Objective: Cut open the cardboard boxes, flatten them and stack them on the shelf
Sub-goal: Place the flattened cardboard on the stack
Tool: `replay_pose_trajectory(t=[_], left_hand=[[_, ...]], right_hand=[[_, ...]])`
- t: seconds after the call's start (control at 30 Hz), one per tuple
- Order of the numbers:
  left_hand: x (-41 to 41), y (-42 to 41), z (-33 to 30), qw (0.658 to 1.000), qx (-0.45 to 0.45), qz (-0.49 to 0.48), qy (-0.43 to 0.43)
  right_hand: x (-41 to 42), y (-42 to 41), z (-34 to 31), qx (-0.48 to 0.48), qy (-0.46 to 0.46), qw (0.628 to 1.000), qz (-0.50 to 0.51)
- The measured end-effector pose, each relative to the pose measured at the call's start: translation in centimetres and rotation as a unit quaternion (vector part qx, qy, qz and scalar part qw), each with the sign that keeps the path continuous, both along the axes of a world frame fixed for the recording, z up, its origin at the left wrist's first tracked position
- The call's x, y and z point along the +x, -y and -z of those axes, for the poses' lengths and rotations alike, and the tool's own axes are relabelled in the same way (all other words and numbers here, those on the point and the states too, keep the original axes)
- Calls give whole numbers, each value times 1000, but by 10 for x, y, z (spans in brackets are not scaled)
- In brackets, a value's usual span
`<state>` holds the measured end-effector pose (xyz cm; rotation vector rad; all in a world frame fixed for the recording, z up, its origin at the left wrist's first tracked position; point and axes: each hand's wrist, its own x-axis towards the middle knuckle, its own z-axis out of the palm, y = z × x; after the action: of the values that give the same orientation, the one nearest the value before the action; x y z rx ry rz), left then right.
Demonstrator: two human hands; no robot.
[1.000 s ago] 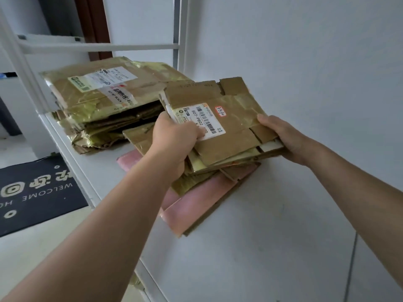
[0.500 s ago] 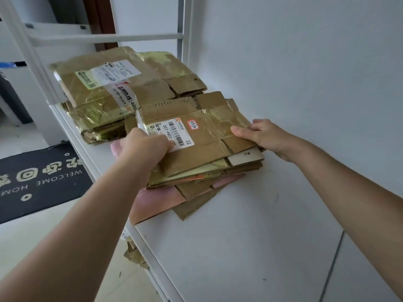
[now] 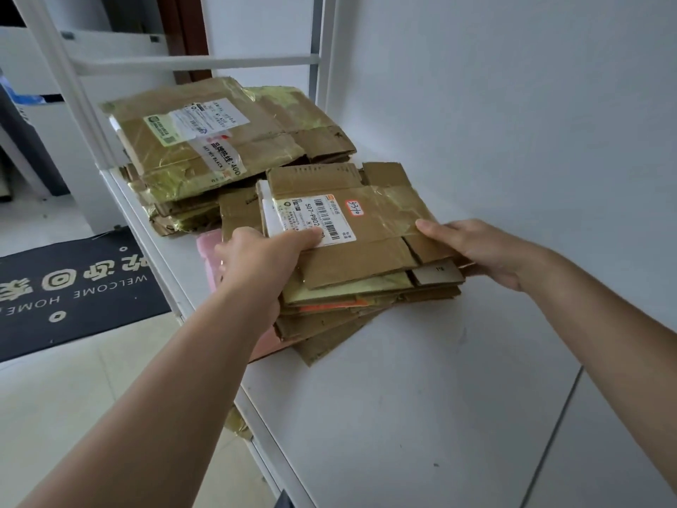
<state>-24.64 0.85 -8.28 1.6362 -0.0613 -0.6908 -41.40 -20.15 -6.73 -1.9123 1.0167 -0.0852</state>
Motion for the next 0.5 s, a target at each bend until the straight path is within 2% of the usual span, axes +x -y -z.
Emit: replay_pose_trajectory(t=[0.1, 0.2, 0.4, 0.5], left_hand=[[-2, -1, -4, 998, -43, 20, -49], [-8, -7, -10, 1000, -21, 17, -10], [-1, -24, -38, 990, -111, 82, 2], [8, -36, -54, 986, -153, 61, 36]], right_hand=[[-6, -4, 6, 13, 66, 997, 27], [-12, -9, -2, 46, 124, 991, 15], [-10, -22, -47, -14, 246, 969, 25], [8, -28, -55, -8, 254, 967, 32]])
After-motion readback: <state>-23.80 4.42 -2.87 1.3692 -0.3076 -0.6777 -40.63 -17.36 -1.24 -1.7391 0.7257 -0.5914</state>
